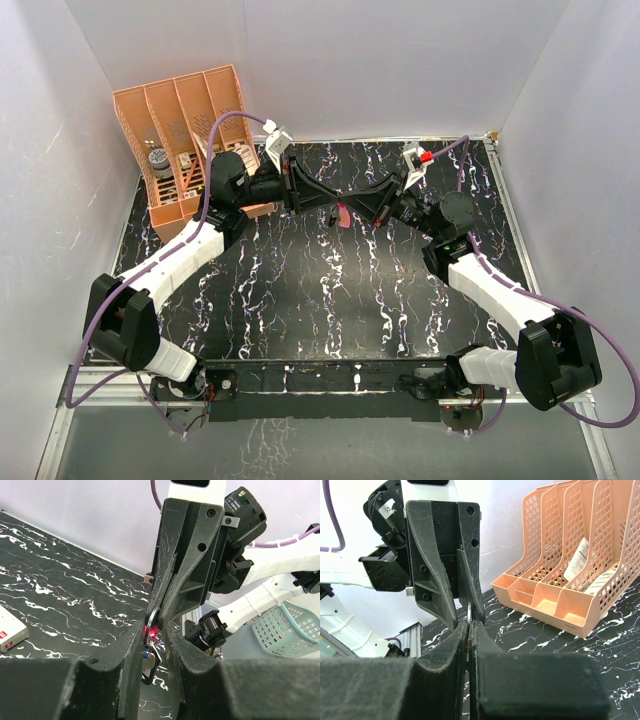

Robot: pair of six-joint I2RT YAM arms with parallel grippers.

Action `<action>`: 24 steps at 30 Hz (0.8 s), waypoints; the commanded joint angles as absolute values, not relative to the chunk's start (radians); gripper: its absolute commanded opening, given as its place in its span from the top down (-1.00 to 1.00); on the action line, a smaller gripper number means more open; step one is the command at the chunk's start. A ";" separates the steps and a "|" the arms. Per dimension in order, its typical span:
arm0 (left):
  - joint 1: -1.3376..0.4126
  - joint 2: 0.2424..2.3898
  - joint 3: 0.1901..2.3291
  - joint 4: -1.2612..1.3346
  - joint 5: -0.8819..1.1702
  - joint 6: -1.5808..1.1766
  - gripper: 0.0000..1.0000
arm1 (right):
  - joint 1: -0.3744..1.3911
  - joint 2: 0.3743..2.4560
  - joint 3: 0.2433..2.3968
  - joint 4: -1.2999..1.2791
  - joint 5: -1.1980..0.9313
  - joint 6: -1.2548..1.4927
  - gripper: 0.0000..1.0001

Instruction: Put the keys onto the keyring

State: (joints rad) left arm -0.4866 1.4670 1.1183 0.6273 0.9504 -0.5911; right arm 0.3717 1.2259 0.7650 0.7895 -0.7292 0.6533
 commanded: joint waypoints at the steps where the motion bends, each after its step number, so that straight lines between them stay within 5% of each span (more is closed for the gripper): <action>1: -0.491 1.455 1.160 0.657 0.950 -0.583 0.58 | 0.370 1.212 0.802 0.851 -0.727 0.648 1.00; 10: -0.491 1.458 1.163 0.658 0.950 -0.585 0.94 | 0.370 1.212 0.801 0.850 -0.727 0.648 1.00; 18: -0.491 1.456 1.166 0.662 0.943 -0.586 0.86 | 0.370 1.214 0.801 0.850 -0.730 0.647 1.00; 23: -0.491 1.457 1.169 0.660 0.943 -0.591 1.00 | 0.370 1.213 0.799 0.849 -0.728 0.644 1.00; 24: -0.491 1.457 1.170 0.653 0.938 -0.590 1.00 | 0.369 1.211 0.799 0.843 -0.722 0.643 0.86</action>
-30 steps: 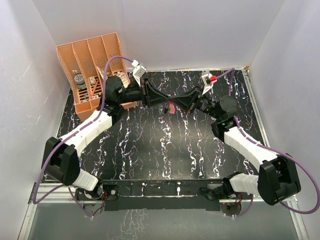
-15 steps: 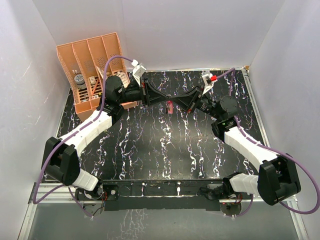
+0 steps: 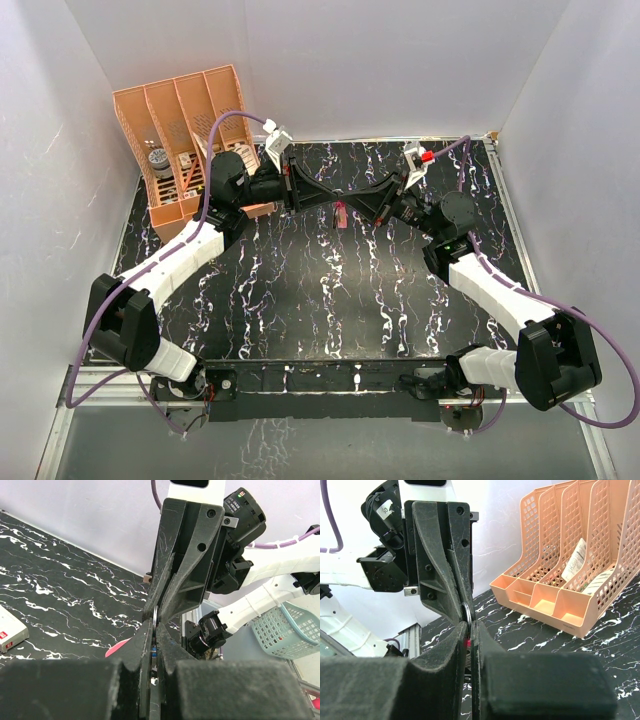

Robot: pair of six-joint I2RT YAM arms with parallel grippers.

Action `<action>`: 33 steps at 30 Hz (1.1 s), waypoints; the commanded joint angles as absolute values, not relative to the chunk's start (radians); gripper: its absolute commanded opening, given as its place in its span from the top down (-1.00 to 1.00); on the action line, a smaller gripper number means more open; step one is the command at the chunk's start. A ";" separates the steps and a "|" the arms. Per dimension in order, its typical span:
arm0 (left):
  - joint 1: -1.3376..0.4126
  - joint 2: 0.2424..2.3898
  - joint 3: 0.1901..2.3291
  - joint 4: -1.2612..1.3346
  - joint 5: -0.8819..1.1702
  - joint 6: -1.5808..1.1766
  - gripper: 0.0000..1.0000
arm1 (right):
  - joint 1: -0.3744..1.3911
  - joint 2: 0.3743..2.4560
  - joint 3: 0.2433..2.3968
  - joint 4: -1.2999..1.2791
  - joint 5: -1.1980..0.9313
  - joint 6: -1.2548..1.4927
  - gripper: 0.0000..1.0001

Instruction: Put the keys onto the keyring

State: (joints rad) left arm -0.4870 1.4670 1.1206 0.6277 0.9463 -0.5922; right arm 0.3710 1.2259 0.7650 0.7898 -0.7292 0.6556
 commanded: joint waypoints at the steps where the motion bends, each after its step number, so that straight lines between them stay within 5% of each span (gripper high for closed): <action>1: -0.490 1.455 1.174 0.636 0.931 -0.587 1.00 | 0.369 1.208 0.800 0.829 -0.715 0.636 0.54; 7: -0.492 1.430 1.229 0.394 0.860 -0.469 1.00 | 0.370 1.137 0.828 0.648 -0.620 0.492 -0.62; 11: -0.494 1.427 1.310 0.157 0.807 -0.381 1.00 | 0.369 1.079 0.834 0.529 -0.557 0.408 -0.96; 33: -0.651 1.585 1.634 -0.303 0.485 -0.255 1.00 | 0.562 1.168 0.858 0.410 -0.332 0.301 -0.96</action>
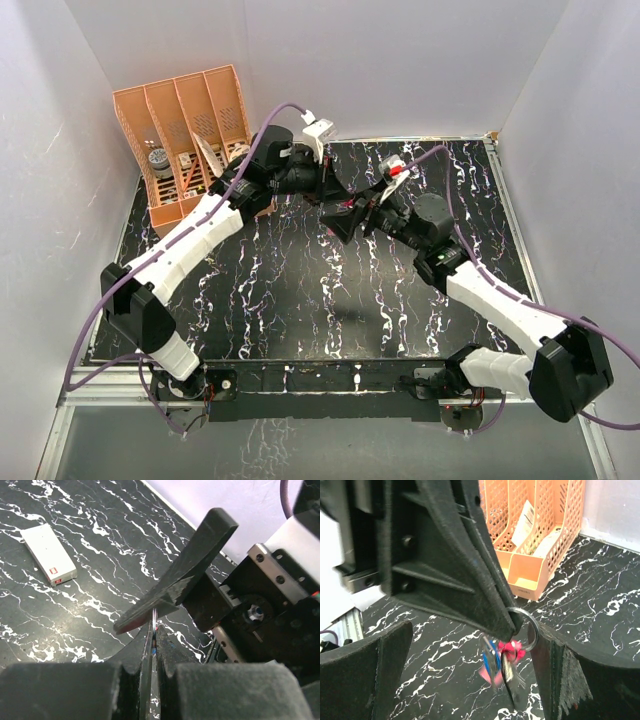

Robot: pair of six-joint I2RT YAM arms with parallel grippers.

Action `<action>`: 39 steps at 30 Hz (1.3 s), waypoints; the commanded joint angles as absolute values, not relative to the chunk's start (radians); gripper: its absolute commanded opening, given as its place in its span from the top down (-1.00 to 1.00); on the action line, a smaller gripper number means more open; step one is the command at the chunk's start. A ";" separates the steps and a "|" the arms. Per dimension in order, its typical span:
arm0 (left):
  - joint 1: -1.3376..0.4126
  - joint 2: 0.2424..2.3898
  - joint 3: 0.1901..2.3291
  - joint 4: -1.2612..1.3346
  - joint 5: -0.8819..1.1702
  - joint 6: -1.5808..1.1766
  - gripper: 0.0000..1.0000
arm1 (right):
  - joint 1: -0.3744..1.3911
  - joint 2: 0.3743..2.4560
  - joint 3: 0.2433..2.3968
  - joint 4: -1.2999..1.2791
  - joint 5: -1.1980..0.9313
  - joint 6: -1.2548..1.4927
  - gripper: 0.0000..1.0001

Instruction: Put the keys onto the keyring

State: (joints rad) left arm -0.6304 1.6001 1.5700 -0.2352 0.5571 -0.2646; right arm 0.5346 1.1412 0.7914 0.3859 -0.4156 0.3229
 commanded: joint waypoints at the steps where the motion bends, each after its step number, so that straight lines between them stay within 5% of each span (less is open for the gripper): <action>1: -0.656 1.582 1.639 -0.312 0.472 -0.254 1.00 | 0.564 1.178 0.862 0.399 -0.321 0.303 -0.96; 14: -0.670 1.568 1.693 -0.457 0.455 -0.220 1.00 | 0.549 1.164 0.844 0.353 -0.158 0.294 -0.96; 39: -0.670 1.525 1.701 -0.603 0.513 -0.192 1.00 | 0.376 1.116 0.787 0.337 -0.226 0.295 -0.96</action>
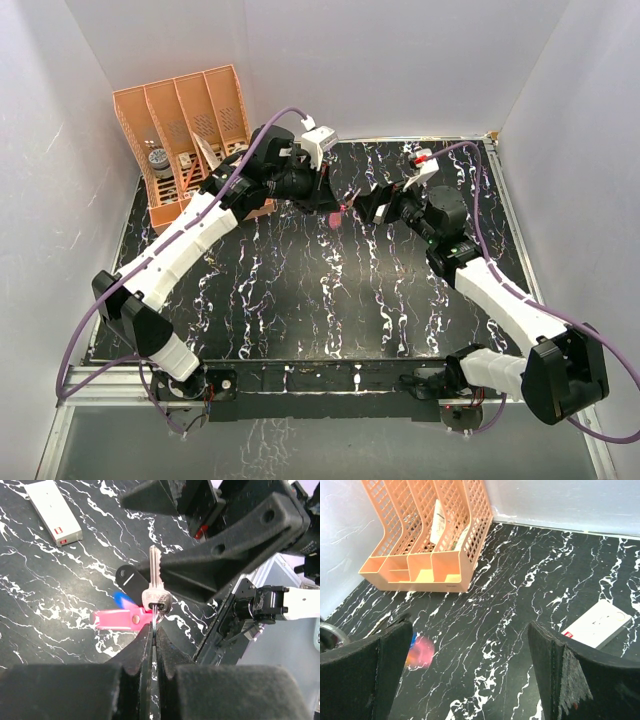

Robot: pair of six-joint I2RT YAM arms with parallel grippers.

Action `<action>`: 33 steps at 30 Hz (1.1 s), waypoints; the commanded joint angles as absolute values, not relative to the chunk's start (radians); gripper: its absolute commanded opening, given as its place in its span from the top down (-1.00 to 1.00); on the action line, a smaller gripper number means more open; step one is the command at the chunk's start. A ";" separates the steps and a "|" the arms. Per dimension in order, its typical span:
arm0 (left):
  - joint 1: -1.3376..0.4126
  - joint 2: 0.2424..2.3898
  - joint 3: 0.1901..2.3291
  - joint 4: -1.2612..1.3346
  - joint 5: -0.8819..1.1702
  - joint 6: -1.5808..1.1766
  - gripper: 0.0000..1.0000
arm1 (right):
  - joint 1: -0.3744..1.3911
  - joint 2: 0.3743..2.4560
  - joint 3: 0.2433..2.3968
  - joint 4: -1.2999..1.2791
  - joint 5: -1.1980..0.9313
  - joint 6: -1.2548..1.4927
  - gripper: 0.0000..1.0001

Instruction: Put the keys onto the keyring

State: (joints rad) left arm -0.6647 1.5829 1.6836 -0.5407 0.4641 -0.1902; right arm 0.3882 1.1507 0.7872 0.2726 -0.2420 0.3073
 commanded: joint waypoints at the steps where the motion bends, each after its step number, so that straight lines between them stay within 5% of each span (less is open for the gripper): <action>1: -0.670 1.525 1.699 -0.605 0.515 -0.192 1.00 | 0.376 1.115 0.787 0.337 -0.230 0.297 -0.96; 15: -0.670 1.582 1.795 -0.741 0.483 -0.133 1.00 | 0.362 1.082 0.785 0.306 -0.202 0.295 -0.96; 33: -0.710 1.787 2.074 -1.033 0.183 -0.016 1.00 | 0.362 1.051 0.733 0.362 -0.392 0.303 -0.96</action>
State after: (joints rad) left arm -0.6903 1.7672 1.9739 -0.9260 0.2775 -0.0433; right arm 0.3645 1.0676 0.7368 0.2913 -0.3302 0.3019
